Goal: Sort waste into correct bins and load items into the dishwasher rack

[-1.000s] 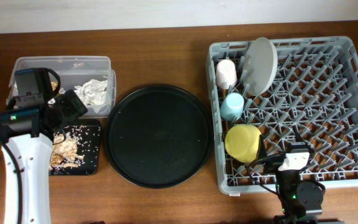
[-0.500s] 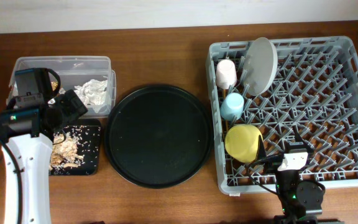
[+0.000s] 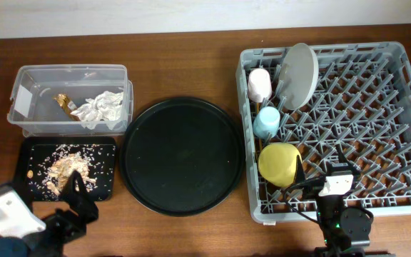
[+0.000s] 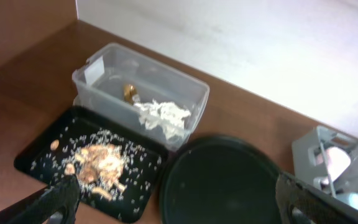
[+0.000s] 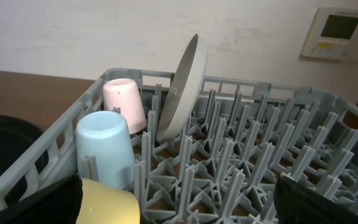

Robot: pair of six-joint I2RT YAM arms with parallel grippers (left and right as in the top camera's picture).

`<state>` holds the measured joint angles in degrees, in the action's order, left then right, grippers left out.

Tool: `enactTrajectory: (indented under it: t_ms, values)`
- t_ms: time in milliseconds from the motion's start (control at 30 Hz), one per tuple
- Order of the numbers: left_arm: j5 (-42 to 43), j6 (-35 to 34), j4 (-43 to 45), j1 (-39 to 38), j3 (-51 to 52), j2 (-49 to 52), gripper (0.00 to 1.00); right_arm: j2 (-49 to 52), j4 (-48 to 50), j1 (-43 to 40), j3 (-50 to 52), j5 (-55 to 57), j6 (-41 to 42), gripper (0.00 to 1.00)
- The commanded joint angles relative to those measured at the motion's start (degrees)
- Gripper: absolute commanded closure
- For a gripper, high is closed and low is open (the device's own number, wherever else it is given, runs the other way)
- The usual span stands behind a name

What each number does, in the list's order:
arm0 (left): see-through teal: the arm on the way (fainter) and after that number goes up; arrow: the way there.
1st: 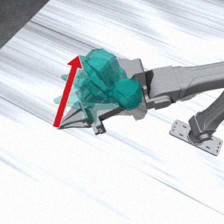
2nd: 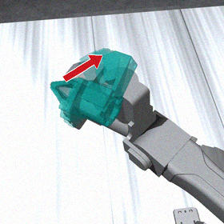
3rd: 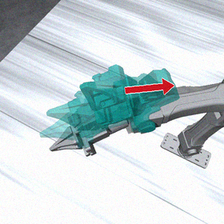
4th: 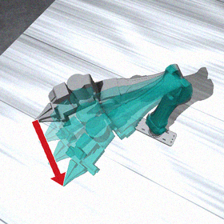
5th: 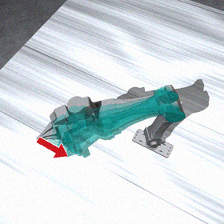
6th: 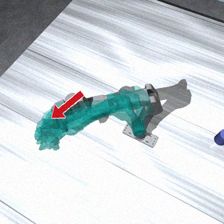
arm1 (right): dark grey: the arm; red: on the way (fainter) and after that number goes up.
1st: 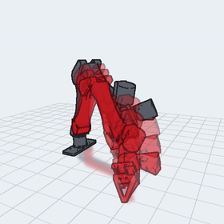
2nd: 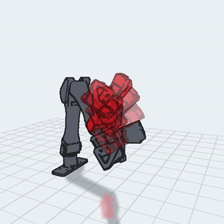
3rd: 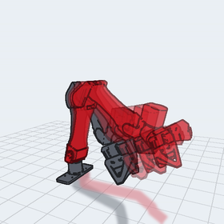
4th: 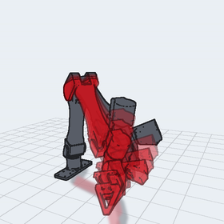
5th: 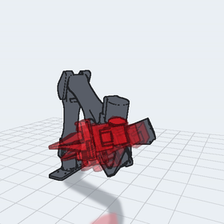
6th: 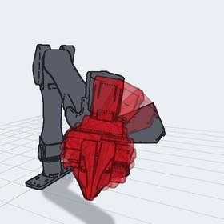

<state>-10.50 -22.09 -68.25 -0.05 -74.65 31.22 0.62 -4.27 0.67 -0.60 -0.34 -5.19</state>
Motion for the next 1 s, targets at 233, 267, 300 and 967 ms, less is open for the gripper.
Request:
enactTrajectory:
  t_ms: [233,267,300,967]
  values:
    - [11.0,0.3,60.4,-0.2,53.0,-21.3,0.01,-0.4,-0.3,-0.4,0.3,-0.5,-0.4,0.02]
    - [11.2,0.3,64.7,-0.2,57.3,-22.6,0.01,-0.4,-0.3,-0.4,0.3,-0.5,-0.4,0.02]
    - [12.2,0.3,68.6,-0.1,62.1,-24.1,0.01,-0.4,-0.3,-0.4,0.3,-0.5,-0.4,0.02]
    - [10.2,33.9,63.4,1.6,74.2,-30.9,0.01,-0.4,-0.3,-0.4,0.3,-0.5,-0.4,0.01]
